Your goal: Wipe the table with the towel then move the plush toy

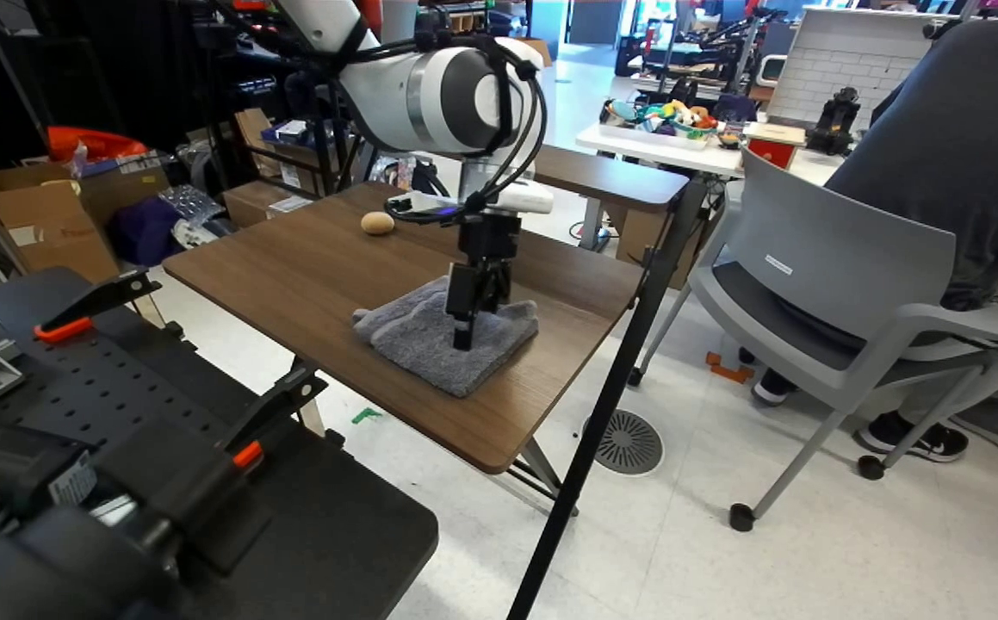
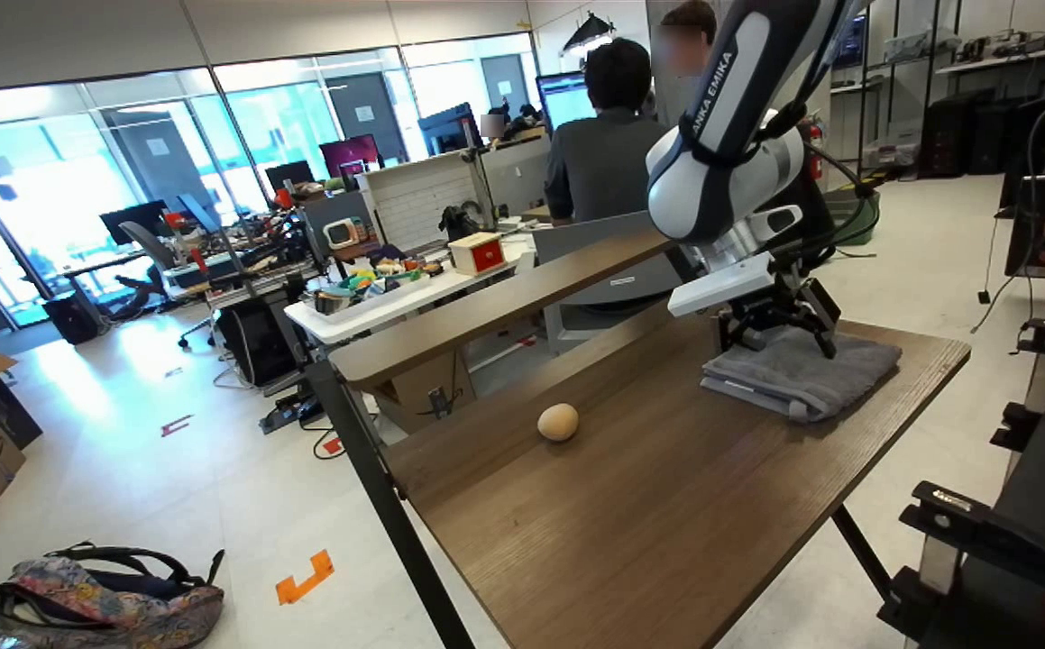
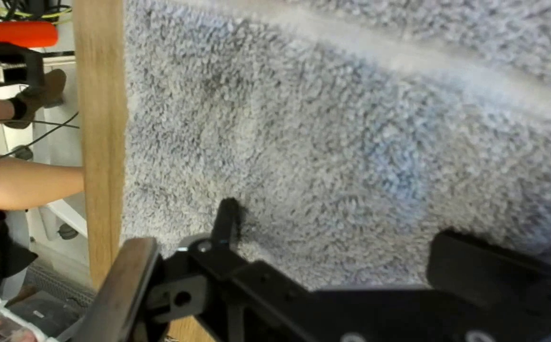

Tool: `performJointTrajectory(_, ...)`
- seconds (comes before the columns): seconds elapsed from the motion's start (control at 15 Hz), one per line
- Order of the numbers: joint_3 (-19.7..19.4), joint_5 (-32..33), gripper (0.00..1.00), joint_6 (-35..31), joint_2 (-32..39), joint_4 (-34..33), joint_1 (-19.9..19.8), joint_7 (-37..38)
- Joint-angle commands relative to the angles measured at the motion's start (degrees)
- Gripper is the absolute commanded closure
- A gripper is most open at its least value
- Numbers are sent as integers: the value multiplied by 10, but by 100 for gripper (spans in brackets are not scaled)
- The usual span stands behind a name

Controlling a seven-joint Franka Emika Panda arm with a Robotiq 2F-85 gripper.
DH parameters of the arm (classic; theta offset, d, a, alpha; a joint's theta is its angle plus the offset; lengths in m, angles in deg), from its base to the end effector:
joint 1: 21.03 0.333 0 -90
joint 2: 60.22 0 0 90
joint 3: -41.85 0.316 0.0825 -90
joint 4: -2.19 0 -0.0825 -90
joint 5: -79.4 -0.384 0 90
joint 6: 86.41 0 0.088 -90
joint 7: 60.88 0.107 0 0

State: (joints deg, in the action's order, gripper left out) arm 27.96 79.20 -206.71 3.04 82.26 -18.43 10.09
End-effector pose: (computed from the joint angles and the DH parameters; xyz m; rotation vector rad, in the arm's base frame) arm 0.6520 -0.1103 0.0251 2.1374 -1.7095 -0.2874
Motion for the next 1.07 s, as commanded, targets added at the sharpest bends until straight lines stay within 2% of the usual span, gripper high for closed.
performJointTrajectory(0.0,6,-18,0,-27,95,-87,-31,46)
performJointTrajectory(0.13,25,-33,0,-39,90,-88,-40,44)
performJointTrajectory(0.27,39,-43,0,-81,71,-60,-40,36)
performJointTrajectory(0.53,41,-45,0,-207,69,-48,-16,52)
performJointTrajectory(0.73,26,-35,0,-318,92,-53,9,70)
performJointTrajectory(0.8,25,-37,0,-238,40,-36,-2,51)
performJointTrajectory(1.0,19,-37,0,-272,44,-35,11,55)
